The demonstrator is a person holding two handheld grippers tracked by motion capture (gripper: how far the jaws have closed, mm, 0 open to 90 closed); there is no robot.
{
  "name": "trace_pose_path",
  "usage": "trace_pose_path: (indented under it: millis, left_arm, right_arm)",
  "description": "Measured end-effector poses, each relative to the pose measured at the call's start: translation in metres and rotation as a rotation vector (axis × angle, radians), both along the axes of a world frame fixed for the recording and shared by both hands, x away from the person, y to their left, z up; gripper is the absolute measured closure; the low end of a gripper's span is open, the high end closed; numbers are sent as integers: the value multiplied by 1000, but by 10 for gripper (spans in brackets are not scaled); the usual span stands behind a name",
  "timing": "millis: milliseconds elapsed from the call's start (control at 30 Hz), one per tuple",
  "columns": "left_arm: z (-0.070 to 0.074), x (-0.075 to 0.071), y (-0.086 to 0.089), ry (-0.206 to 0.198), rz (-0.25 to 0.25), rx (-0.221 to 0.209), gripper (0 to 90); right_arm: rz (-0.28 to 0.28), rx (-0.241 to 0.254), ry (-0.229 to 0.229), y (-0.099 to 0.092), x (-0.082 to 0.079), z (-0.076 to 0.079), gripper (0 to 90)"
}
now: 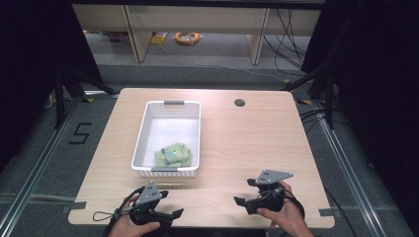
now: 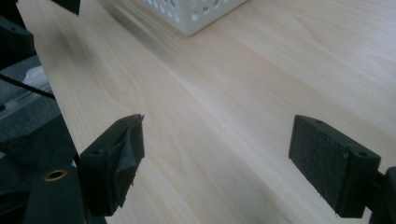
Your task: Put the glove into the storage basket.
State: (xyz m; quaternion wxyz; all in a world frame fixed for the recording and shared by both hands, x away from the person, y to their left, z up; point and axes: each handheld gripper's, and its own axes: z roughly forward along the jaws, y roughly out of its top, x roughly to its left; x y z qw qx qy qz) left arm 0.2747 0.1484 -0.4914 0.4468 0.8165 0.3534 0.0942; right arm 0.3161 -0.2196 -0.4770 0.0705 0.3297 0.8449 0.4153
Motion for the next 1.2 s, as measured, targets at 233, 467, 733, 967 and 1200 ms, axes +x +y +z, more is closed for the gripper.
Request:
trace_pose_path:
  millis: [233, 467, 733, 967, 1200]
  left_arm:
    - [-3, -5, 3, 6, 4, 17, 189]
    - [-3, -16, 4, 16, 9, 26, 189]
    - [-6, -14, 5, 16, 13, 24, 192]
    - [-8, -13, 5, 12, 10, 39, 195]
    - [-7, -10, 10, 10, 17, 67, 195]
  right_arm:
    - [0, -56, 20, -4, -12, -9, 187]
    - [-16, -96, 45, -6, -23, -15, 197]
    - [-15, -111, 47, -7, -25, -18, 191]
    - [-16, -94, 46, -7, -24, -21, 168]
    - [-13, -100, 33, -8, -23, -22, 170]
